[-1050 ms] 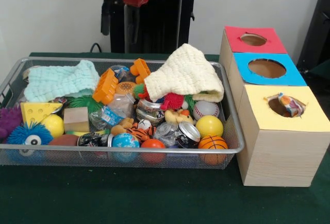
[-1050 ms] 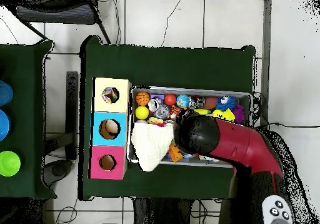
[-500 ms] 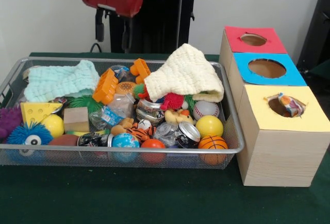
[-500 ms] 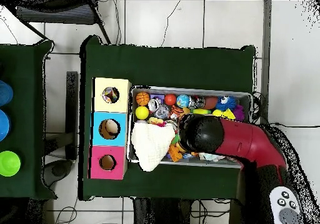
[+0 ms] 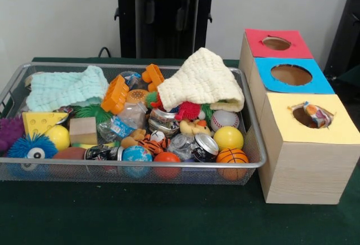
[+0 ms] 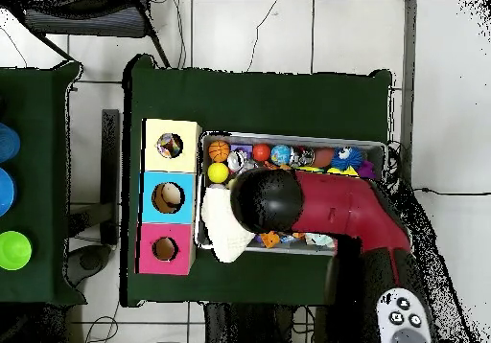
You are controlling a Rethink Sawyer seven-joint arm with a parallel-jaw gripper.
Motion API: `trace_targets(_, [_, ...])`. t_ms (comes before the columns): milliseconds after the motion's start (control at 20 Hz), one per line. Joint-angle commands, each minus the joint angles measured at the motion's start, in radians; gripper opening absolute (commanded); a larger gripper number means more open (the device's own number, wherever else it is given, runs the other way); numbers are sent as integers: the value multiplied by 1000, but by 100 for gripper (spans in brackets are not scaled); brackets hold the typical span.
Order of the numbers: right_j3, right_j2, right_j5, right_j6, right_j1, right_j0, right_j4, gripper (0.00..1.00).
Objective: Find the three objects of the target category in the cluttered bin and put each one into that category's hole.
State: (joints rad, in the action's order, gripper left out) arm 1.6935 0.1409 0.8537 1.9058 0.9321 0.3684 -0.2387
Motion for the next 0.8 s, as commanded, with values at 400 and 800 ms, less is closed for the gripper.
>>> trace_targets(400, [68,88,-34,-102,-29,-25,-71,100])
trace_targets(800, [78,89,-145,-122,-113,41,-101,100])
